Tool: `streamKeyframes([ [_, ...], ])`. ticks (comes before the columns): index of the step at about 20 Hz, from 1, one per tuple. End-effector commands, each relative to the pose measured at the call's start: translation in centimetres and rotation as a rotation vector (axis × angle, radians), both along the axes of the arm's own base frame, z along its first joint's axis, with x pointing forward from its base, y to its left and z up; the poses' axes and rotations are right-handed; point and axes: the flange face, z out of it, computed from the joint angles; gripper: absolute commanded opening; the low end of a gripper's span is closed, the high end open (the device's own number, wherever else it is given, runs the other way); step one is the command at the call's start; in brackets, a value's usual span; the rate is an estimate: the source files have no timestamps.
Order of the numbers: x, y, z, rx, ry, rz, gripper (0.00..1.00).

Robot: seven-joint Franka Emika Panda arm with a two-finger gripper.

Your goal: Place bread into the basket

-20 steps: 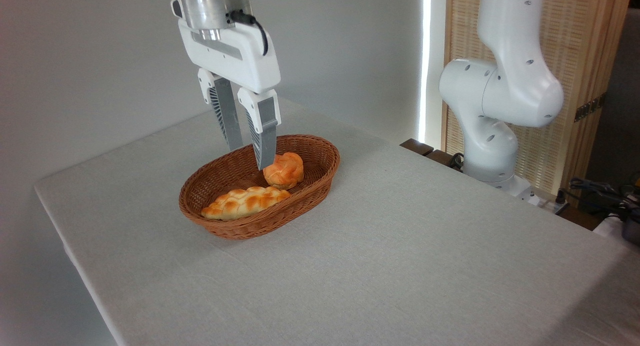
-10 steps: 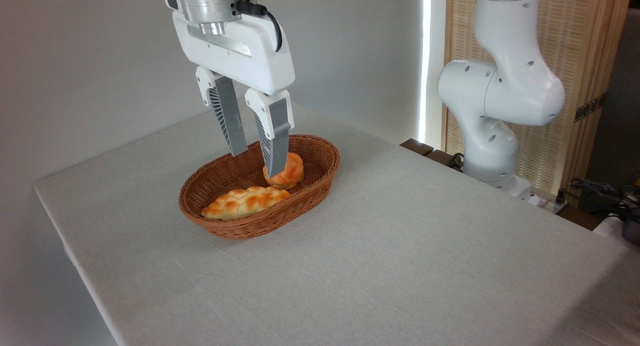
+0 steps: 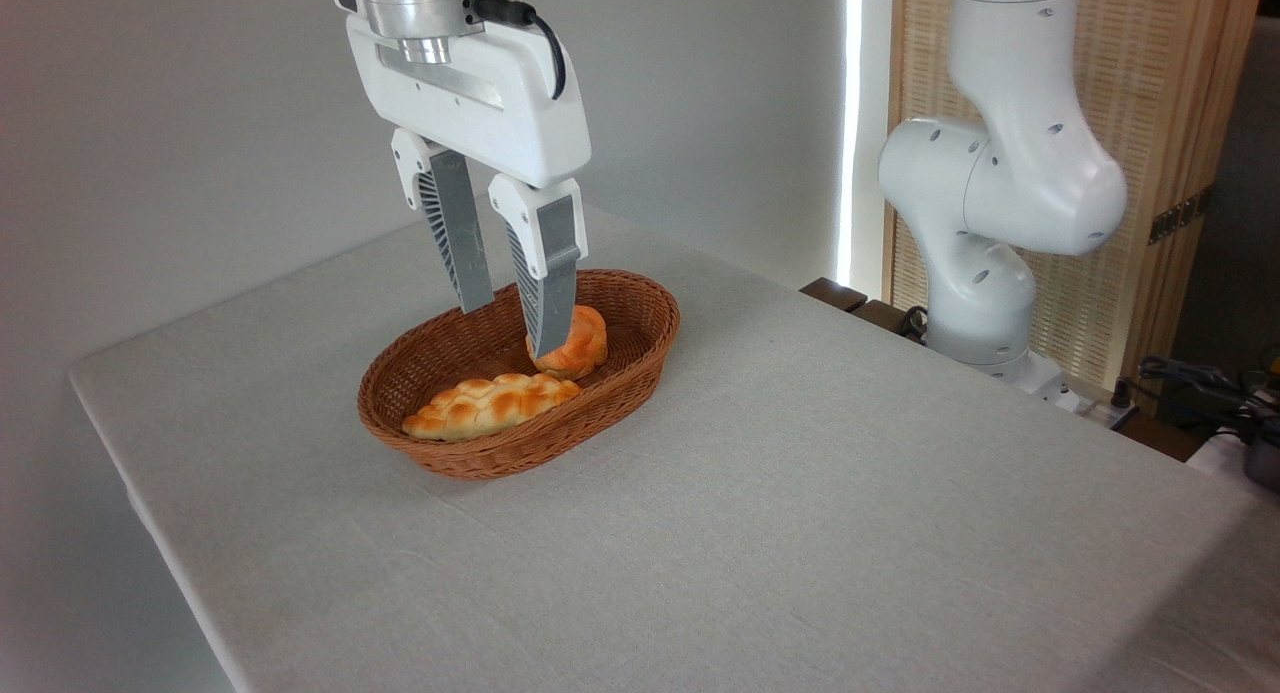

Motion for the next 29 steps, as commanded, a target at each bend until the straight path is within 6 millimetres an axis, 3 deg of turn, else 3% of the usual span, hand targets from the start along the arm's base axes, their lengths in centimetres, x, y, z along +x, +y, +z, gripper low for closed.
streamKeyframes([
  [1,0.5,0.0,-0.1,0.008,-0.012,-0.024,1.0],
  [29,0.4,0.1,-1.0,0.009,0.009,-0.024,1.0],
])
